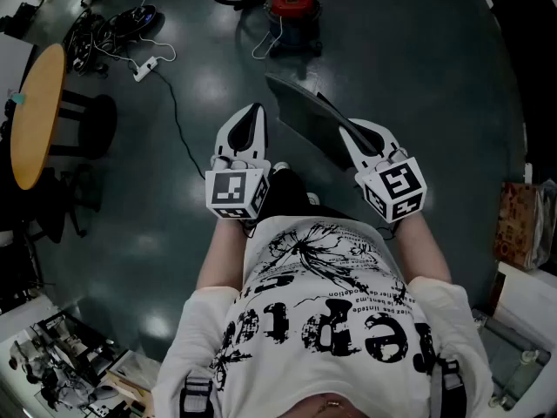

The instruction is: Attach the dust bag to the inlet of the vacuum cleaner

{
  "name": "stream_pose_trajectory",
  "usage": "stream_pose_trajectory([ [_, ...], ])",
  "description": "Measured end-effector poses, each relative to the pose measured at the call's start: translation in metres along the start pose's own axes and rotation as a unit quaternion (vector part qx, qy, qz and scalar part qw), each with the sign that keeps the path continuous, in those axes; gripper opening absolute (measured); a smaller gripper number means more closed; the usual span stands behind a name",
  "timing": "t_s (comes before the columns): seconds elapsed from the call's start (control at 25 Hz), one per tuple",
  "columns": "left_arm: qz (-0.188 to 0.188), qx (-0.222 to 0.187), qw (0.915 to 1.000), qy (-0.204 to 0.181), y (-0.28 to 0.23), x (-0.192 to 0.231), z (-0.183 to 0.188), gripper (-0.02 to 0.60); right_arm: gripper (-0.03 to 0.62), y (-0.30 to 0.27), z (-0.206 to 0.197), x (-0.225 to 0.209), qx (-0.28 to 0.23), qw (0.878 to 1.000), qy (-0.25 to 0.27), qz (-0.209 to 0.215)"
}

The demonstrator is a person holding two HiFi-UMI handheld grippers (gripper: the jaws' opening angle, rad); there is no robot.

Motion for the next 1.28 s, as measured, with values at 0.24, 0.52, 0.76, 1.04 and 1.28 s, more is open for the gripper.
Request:
stream_pose_trajectory([
  [0.24,0.008,0.013,0.9999,0.007,-0.028,0.016,-0.009,0.003,0.023,-0.017,0.002,-0.028,0.005,1.000,-0.010,-0.007],
  [0.52,0.001,0.025,0.9996,0.010,-0.111,0.035,-0.017,0.003,0.023,-0.063,0.008,-0.092,0.014,0.999,-0.026,-0.012],
  [0.76,-0.022,0.057,0.9980,0.014,-0.216,0.065,-0.027,0.003,0.023,-0.128,0.020,-0.162,0.037,0.998,-0.044,-0.020],
  [1.04,-0.070,0.102,0.9923,0.006,-0.364,0.110,-0.041,0.003,0.023,-0.223,0.047,-0.264,0.059,0.997,-0.051,-0.007],
  [1.28,-0.101,0.123,0.9872,0.007,-0.469,0.126,-0.048,0.003,0.023,-0.272,0.061,-0.348,0.056,0.996,-0.071,-0.017],
])
Point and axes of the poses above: the fingertips, and each gripper's own axes: y backward along the fingers, x to its left, z out of its top, the point moved 2 cm from there along y, backward along the fingers, and after that the axes turned 14 degrees about z, right-handed, at the moved point
